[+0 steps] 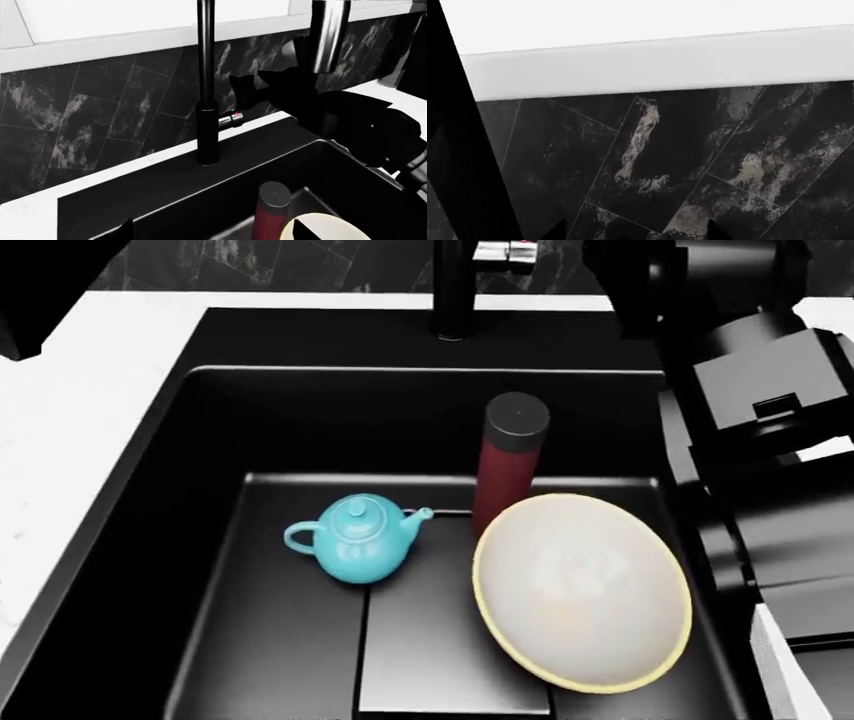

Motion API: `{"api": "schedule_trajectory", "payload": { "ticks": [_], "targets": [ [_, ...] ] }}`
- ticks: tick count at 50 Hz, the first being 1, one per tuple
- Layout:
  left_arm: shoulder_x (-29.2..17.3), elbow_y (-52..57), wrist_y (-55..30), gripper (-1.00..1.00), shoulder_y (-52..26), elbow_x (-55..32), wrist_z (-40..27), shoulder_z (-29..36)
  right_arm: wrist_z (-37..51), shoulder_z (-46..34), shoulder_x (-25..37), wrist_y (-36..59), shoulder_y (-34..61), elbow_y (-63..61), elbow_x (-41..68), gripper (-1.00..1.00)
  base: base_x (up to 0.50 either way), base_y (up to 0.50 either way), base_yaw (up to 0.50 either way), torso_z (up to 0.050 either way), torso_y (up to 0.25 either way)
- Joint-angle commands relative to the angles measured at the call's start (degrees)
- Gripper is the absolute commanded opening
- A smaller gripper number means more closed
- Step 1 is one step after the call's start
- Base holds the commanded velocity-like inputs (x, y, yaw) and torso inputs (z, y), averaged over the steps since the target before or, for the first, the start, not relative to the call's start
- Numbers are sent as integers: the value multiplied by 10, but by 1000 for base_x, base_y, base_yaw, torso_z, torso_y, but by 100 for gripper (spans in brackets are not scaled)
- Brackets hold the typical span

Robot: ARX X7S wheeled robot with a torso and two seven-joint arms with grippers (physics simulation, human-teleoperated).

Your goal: Pick the teapot and bowl and place them in the sink. Then turn on the water.

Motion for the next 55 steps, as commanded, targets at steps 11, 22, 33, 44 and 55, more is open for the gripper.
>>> {"api": "schedule_trajectory", "payload": {
  "ticks": [11, 22, 33, 44, 55],
  "targets": [
    [24, -19, -21, 100, 1, 16, 9, -19, -4, 75, -1, -3, 11, 1, -59, 100, 0, 0, 0, 0, -141],
    [24, -18, -19, 100, 12, 27, 14, -30, 2, 103, -2, -10, 10, 2, -82, 100, 0, 0, 0, 0, -83],
    [21, -16, -17, 100, 4, 9, -7, -35, 104, 166, -3, -56, -10, 2, -124, 100, 0, 0, 0, 0, 0],
    [13, -5, -7, 100, 44, 51, 25, -51, 135, 239, 15, -39, -16, 2, -200, 100, 0, 0, 0, 0, 0],
    [19, -11, -13, 100, 34, 40, 13, -52, 128, 308, 31, -22, -4, 2, -254, 100, 0, -1, -1, 0, 0]
  ]
}}
